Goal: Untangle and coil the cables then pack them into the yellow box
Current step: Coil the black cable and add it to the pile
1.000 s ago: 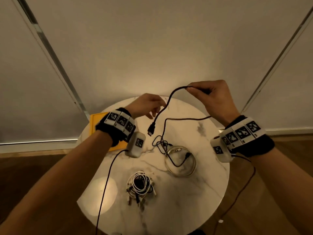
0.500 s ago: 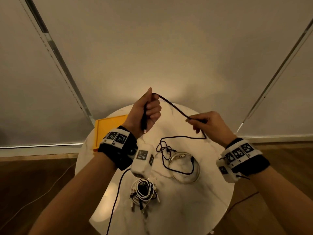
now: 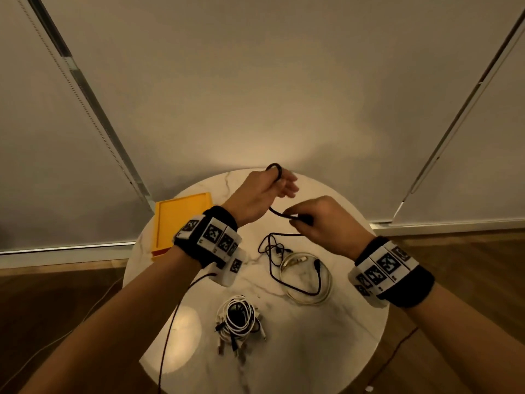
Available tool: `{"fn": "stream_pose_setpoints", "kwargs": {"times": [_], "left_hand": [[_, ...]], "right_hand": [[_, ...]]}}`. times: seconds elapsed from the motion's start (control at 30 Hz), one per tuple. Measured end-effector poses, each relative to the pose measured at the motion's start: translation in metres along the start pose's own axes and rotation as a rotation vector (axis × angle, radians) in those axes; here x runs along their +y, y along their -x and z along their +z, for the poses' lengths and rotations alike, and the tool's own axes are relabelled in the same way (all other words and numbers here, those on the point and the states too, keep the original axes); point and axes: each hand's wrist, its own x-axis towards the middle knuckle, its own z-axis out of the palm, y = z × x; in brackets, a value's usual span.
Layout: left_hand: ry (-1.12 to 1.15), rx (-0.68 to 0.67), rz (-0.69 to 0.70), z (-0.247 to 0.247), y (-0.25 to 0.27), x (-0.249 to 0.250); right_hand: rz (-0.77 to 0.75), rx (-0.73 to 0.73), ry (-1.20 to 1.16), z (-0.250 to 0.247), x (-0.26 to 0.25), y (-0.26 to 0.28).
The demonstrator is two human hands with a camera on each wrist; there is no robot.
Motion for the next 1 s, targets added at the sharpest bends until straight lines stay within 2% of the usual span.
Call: {"fn": "stream_pose_setpoints", "kwargs": {"times": [0.07,0.17,0.27,0.4,0.5,0.63,0.73,0.8,0.87,0.93,1.0], "left_hand": [[-0.162,-0.090,-0.038,-0.007,0.003,-0.003],[-0.174,-0.225,-0.157,-0.013,0.008,0.003],[0.006,-0.374,-0.225,-0.013,0.014,0.020],[0.316,-0.487,-0.129,-0.014,0.016,0.042],[0.558,-0.510,-0.089,-0.007,0.015,0.054],[0.828,-0.495,0.019,0.002,0.014,0.069],[0.936,-0.465,0.115,0.008,0.018,0.072],[0.995,-0.358,0.085,0.006,0.019,0.074],[1.025,-0.226,0.068,-0.001,0.018,0.076],[0.916,-0.069,0.054,-0.008,0.016,0.078],[0.734,0.042,0.047,-0.009,0.015,0.080]], "right_hand": [[-0.007,0.071,0.103,-0.013,-0.001,-0.006],[0.037,0.080,0.163,-0.032,0.002,-0.014],[0.096,0.126,0.027,-0.051,0.000,-0.022],[0.138,0.269,-0.212,-0.072,-0.008,-0.034],[0.194,0.401,-0.279,-0.074,-0.005,-0.047],[0.157,0.284,-0.300,-0.058,-0.016,-0.048],[0.161,0.252,-0.297,-0.027,-0.017,-0.051],[0.186,0.245,-0.191,-0.009,-0.016,-0.054],[0.228,0.139,-0.192,0.002,-0.013,-0.052],[0.258,0.049,-0.266,0.006,-0.019,-0.043],[0.225,0.056,-0.315,0.003,-0.027,-0.035]]}}
